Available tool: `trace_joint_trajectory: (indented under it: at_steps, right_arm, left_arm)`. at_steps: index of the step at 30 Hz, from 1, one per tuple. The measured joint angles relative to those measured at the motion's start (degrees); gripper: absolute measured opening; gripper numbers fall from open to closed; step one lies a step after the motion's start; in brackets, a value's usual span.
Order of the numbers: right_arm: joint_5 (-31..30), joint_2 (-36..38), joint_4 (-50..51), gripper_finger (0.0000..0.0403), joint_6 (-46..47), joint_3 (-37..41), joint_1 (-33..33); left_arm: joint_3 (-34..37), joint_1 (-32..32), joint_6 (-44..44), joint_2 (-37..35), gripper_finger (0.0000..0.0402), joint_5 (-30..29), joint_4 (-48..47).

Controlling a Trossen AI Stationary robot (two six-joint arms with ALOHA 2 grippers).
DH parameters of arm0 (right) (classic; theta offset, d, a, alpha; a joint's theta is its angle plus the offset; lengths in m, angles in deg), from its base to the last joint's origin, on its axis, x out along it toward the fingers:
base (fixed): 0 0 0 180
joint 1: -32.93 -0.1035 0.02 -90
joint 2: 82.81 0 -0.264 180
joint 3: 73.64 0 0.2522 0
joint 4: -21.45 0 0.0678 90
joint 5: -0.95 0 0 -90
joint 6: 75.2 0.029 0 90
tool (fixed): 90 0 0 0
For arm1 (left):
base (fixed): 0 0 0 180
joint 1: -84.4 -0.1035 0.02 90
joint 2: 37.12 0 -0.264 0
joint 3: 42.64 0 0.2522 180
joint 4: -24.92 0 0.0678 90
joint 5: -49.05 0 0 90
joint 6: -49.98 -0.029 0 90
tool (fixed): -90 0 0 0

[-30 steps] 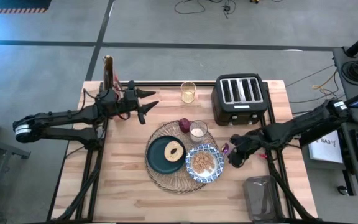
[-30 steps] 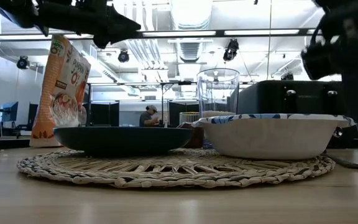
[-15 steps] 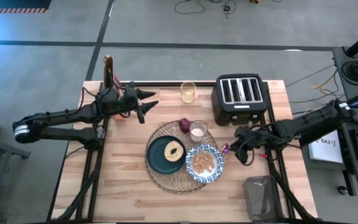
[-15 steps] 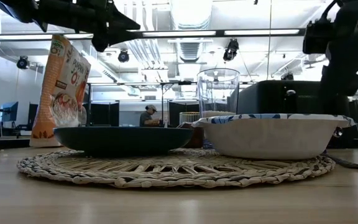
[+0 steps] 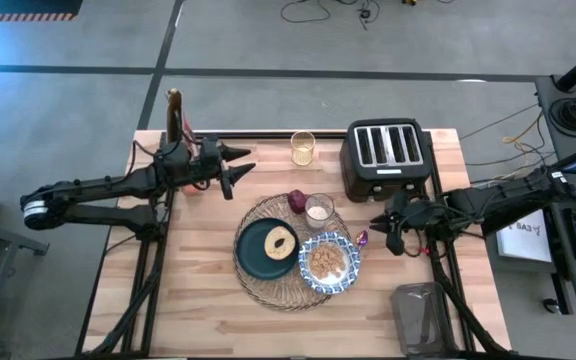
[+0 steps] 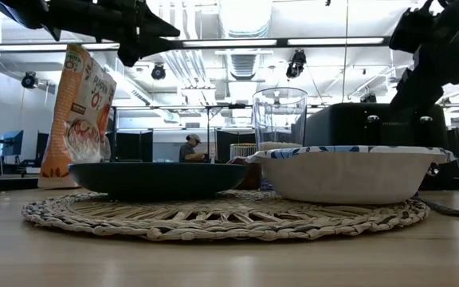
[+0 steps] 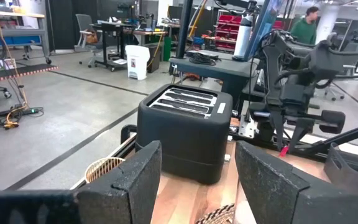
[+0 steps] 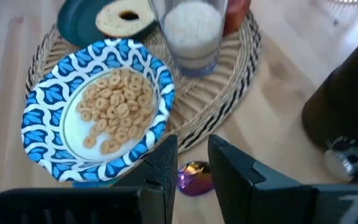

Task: Arrange a breakfast setting
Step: Return to Home Position

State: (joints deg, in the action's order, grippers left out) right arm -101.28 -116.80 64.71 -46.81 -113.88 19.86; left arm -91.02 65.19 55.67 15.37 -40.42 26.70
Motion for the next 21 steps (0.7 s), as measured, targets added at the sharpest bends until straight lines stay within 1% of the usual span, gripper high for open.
trace_joint_trajectory:
  at_steps: [3, 7, 14, 21]
  right_arm:
    - [-0.01, 3.00, -1.05, 0.0077, -1.92, 1.25, 0.93]
    - [0.02, 6.81, -5.78, 0.0077, -2.85, 4.40, 1.63]
    - [0.20, 12.03, -18.12, 0.0077, -3.99, 13.96, 1.65]
    - [0.21, 13.94, -31.41, 0.0076, -4.43, 22.54, 1.65]
  left_arm:
    - [0.01, 0.05, 0.00, 0.00, 0.0189, 0.00, -0.02]
    - [0.03, 0.05, 0.00, 0.02, 0.0189, 0.00, -0.10]
    - [0.03, 0.05, -0.12, 0.02, 0.0189, 0.00, -0.12]
    - [0.03, 0.05, -0.20, 0.02, 0.0189, 0.00, -0.14]
